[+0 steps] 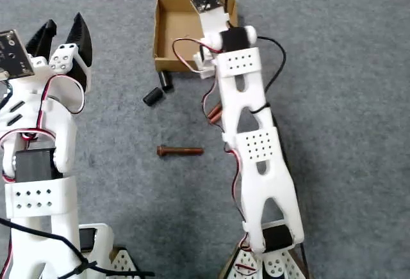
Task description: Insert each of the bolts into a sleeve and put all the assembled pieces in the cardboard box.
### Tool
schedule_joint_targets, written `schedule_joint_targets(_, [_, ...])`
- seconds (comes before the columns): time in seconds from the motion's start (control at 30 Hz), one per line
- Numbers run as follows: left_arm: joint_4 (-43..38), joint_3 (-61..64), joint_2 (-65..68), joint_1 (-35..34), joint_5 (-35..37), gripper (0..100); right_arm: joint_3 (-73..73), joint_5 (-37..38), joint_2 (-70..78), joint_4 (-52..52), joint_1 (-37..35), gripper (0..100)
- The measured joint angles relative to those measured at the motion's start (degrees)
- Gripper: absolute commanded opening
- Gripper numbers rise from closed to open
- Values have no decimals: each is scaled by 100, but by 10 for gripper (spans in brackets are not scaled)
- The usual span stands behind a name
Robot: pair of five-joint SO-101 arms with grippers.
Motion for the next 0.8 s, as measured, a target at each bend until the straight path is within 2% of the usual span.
schedule_joint_targets(0.23, [0, 0, 0, 0, 0, 173, 53, 536, 9, 0, 44, 178])
schedule_joint_targets(0.37, [0, 0, 0, 0, -141, 173, 598, 677, 9, -62, 97, 178])
schedule_joint_targets(0.6, [0, 0, 0, 0, -185, 173, 1741, 668, 9, -1099, 352, 178])
schedule_joint_targets(0.8, [0, 0, 0, 0, -185, 172, 2031, 659, 18, -1565, 431, 178])
